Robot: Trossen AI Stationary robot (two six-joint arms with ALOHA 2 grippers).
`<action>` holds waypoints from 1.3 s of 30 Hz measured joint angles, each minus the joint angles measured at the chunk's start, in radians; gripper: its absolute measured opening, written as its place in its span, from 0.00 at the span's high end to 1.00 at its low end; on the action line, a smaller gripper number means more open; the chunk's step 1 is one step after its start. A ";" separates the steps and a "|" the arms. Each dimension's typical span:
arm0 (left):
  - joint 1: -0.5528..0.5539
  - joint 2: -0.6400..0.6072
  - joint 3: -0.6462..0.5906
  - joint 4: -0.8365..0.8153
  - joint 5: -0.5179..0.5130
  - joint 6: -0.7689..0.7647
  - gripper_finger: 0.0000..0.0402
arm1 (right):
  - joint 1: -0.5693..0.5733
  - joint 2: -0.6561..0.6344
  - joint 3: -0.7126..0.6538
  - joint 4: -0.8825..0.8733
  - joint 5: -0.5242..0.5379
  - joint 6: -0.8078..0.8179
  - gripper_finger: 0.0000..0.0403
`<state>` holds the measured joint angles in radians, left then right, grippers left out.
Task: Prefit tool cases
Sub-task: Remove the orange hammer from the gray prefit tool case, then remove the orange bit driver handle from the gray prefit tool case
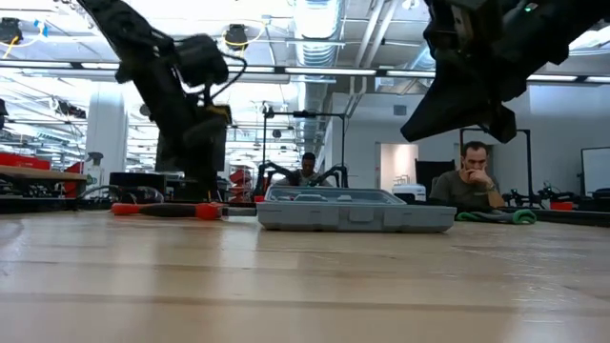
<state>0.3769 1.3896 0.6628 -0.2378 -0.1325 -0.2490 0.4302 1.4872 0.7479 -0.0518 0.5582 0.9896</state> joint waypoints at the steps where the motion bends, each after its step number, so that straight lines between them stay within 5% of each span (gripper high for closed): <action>1: -0.011 -0.017 0.000 -0.009 -0.001 -0.010 1.00 | -0.005 0.000 0.000 -0.002 -0.001 -0.002 0.96; 10: -0.259 -0.093 0.000 0.086 -0.034 -0.126 1.00 | -0.108 0.000 0.000 0.051 -0.168 -0.138 0.96; 18: -0.484 0.019 0.001 0.320 -0.137 -0.205 1.00 | -0.253 0.057 0.000 0.164 -0.451 -0.262 0.96; 29: -0.526 0.227 0.113 0.384 -0.218 -0.093 1.00 | -0.384 0.118 0.000 0.214 -0.525 -0.401 0.89; 39: -0.533 0.317 0.184 0.386 -0.070 -0.001 0.96 | -0.332 0.166 0.000 0.208 -0.628 -0.415 0.68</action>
<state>-0.1556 1.7062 0.8472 0.1486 -0.2027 -0.2501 0.0981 1.6531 0.7483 0.1558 -0.0702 0.5747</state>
